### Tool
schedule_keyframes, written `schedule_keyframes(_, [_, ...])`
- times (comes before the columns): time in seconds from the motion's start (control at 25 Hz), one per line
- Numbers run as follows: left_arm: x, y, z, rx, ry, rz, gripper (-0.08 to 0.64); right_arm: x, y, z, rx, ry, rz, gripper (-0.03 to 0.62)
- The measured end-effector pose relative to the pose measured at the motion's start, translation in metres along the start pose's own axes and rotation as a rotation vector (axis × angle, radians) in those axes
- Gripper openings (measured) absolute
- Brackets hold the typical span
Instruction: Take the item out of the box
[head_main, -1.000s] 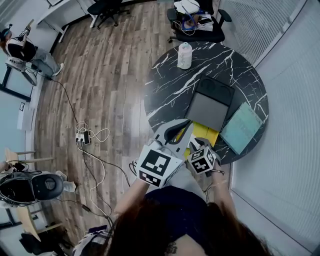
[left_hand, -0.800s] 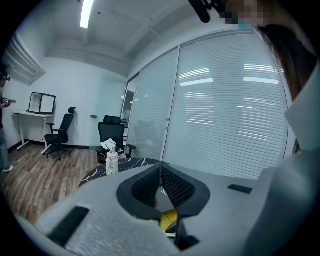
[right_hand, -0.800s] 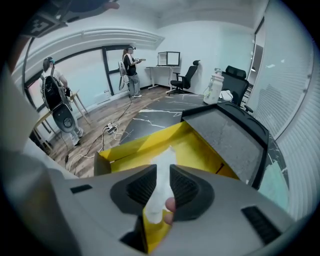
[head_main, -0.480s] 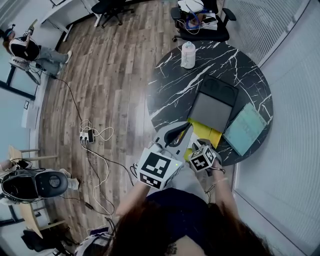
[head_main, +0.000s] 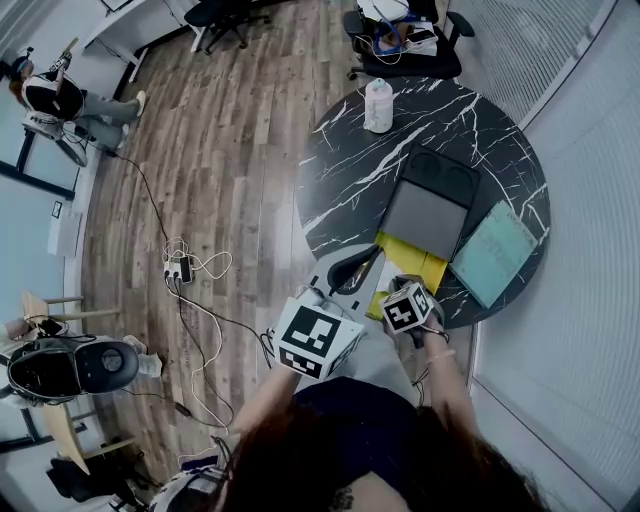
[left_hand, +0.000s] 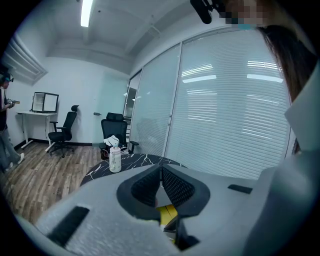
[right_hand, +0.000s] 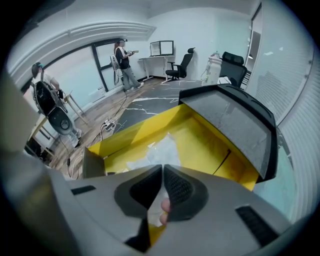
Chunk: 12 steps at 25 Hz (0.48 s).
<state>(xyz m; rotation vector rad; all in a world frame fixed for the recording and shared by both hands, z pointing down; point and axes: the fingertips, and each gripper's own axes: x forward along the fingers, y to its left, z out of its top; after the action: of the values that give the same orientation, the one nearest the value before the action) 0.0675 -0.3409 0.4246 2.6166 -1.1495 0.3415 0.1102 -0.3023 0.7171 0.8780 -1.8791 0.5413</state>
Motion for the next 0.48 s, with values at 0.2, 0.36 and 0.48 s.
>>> schedule_keyframes(0.2, [-0.006,-0.002,-0.002,-0.003,-0.001,-0.001,0.029,-0.003,-0.002,0.001,0.021,-0.005,-0.013,0.026])
schedule_keyframes(0.36, [-0.013,-0.004,-0.003,-0.002,-0.007,-0.003,0.029,-0.009,-0.001,0.003,0.042,-0.027,-0.032,0.026])
schedule_keyframes(0.48, [-0.02,-0.005,-0.003,0.003,-0.014,-0.006,0.029,-0.015,0.001,0.006,0.055,-0.041,-0.047,0.026])
